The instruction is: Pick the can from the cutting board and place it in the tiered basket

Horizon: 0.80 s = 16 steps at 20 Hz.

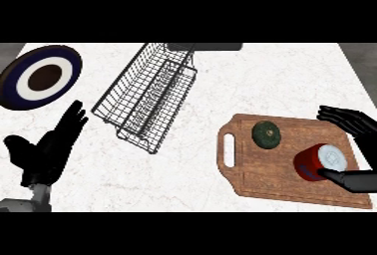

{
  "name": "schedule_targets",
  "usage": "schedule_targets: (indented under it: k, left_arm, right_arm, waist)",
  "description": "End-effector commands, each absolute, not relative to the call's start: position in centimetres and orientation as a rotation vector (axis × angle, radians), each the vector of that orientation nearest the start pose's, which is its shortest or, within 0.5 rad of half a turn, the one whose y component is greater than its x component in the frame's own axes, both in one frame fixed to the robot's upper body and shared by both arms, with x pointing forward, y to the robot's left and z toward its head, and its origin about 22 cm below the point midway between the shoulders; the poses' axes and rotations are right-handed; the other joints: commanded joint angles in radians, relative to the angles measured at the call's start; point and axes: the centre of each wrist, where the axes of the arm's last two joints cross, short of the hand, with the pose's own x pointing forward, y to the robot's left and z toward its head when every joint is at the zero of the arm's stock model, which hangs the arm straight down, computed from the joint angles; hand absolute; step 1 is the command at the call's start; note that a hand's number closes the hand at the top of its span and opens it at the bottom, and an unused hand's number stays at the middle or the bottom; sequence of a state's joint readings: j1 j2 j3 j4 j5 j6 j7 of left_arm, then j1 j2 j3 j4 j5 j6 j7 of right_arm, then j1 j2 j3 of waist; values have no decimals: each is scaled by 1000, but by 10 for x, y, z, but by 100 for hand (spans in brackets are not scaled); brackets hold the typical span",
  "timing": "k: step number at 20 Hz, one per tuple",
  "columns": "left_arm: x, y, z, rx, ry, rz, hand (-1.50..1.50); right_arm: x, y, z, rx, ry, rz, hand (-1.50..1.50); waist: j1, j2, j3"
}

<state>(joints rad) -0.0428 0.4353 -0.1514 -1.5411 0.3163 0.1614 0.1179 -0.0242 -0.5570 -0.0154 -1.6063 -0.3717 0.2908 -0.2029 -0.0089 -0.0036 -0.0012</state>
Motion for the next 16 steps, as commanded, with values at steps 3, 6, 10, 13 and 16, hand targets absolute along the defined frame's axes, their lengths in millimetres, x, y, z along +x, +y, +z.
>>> schedule_targets:
  k: [3, 6, 10, 13, 16]
  left_arm:
    - [255, 293, 35, 83, -1410, -78, 0]
    - [251, 300, 36, 95, -1427, -84, 0]
    - [250, 295, 34, 91, -1426, -72, 0]
    - [250, 292, 29, 83, -1417, -91, 0]
    - [254, 281, 32, 55, -1416, -98, 0]
  right_arm:
    - [244, -389, 140, -116, -1817, 734, -150]
    - [240, -401, 180, -297, -1733, 964, -150]
    - [237, -386, 215, -327, -1465, 1349, -150]
    - [233, -372, 212, -294, -1316, 1498, -150]
    - [227, -358, 219, -276, -1278, 1537, -150]
  waist:
    - [-6, -1, 1]
    - [-7, -3, 0]
    - [-2, -4, -2]
    - [3, 1, 0]
    - [1, 1, 0]
